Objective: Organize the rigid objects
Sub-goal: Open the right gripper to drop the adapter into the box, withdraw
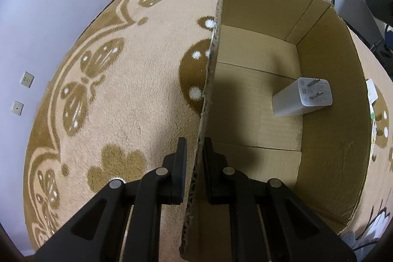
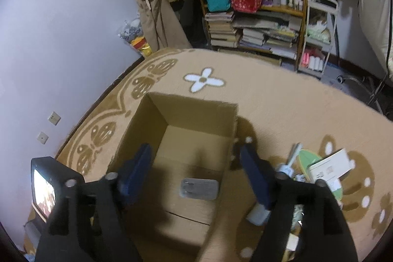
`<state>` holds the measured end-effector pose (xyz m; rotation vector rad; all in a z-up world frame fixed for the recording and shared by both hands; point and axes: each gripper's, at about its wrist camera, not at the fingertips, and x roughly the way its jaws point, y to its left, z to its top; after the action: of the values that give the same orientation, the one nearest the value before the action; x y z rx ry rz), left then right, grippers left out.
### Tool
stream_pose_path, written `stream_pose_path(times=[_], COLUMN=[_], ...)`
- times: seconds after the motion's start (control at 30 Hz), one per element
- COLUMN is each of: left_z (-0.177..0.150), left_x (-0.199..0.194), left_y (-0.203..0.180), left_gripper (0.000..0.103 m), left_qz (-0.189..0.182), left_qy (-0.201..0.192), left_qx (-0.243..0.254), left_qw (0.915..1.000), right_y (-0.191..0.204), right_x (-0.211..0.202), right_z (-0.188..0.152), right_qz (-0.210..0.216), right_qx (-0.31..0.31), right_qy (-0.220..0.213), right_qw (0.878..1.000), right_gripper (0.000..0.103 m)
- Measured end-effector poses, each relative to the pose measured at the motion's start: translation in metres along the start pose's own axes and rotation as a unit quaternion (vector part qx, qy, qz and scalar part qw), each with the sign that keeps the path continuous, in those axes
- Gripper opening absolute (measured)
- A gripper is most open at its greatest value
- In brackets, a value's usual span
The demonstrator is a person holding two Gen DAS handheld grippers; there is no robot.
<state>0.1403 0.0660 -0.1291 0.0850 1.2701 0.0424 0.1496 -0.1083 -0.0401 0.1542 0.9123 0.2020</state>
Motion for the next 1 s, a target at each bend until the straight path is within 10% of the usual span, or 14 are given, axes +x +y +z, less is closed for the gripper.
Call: stream_pose_path(times=[1.0], left_z=[-0.002], left_x=[-0.005], left_y=[0.004], left_gripper=[0.013], left_qz=[0.000], left_qy=[-0.003], left_qx=[-0.002], left_qw=[1.0000], right_y=[-0.157], right_x=[-0.023], right_z=[-0.058], right_qz=[-0.110], right_qx=[0.105], right_qy=[0.020], right_qw=[0.988], right_gripper=[0.093])
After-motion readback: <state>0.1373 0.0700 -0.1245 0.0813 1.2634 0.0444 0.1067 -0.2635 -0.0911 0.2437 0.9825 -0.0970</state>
